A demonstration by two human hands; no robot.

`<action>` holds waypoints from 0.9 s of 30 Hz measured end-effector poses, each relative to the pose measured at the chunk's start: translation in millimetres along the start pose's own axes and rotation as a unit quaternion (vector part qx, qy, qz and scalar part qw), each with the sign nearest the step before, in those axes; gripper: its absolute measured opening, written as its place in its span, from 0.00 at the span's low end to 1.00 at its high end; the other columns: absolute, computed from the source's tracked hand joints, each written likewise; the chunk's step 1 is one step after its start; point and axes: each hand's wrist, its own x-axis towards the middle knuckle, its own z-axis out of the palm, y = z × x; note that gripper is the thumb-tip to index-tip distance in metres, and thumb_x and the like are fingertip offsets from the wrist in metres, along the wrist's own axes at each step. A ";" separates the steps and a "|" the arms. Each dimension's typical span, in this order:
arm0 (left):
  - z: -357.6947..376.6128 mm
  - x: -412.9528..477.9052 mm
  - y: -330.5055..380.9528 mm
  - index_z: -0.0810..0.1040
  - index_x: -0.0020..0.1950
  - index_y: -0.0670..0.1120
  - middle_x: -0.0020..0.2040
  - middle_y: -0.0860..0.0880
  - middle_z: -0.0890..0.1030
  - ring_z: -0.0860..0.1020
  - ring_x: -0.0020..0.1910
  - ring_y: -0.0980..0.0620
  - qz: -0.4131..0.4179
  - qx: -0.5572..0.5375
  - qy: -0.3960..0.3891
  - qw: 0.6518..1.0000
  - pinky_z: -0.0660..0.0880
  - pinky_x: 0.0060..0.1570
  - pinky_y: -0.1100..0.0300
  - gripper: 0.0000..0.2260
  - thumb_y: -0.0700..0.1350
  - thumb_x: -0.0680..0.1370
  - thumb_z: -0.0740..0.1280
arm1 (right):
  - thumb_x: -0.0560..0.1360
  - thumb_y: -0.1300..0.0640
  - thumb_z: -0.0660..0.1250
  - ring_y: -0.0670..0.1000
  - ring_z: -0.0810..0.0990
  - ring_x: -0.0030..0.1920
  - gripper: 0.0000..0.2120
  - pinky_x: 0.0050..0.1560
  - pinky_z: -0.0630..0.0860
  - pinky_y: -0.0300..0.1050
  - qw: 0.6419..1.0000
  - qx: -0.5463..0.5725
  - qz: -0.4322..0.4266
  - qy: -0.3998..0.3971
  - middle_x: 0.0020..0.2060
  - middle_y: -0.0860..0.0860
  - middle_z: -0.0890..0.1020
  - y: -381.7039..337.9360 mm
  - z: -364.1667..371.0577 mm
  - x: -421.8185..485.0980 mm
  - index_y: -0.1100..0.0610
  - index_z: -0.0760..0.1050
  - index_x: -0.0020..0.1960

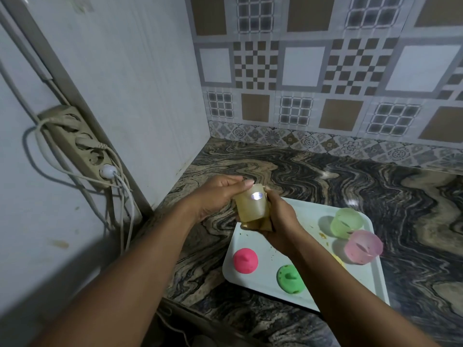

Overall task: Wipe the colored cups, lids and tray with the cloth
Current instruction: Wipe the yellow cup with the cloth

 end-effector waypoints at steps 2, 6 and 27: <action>-2.3 1.7 8.2 0.84 0.56 0.49 0.74 0.50 0.69 0.67 0.73 0.54 0.012 0.031 0.001 0.999 0.64 0.69 0.57 0.14 0.54 0.75 0.69 | 0.83 0.45 0.55 0.71 0.81 0.55 0.23 0.37 0.82 0.52 1.000 -0.007 -0.016 0.005 0.58 0.70 0.80 -1.8 0.7 3.2 0.62 0.76 0.64; 2.6 1.0 1.1 0.84 0.53 0.45 0.76 0.55 0.62 0.63 0.74 0.58 0.039 -0.073 0.003 0.997 0.65 0.69 0.58 0.12 0.48 0.75 0.68 | 0.75 0.50 0.59 0.62 0.82 0.38 0.24 0.35 0.82 0.48 0.984 0.064 0.134 -0.099 0.45 0.66 0.82 -8.5 1.9 -18.0 0.69 0.82 0.52; 2.8 -6.0 28.9 0.85 0.45 0.52 0.73 0.54 0.69 0.70 0.69 0.58 0.097 -0.008 0.004 0.995 0.72 0.59 0.61 0.05 0.50 0.75 0.70 | 0.83 0.48 0.53 0.59 0.83 0.35 0.21 0.30 0.80 0.46 0.998 0.007 0.046 -0.035 0.42 0.63 0.82 -28.6 16.0 -29.0 0.61 0.79 0.52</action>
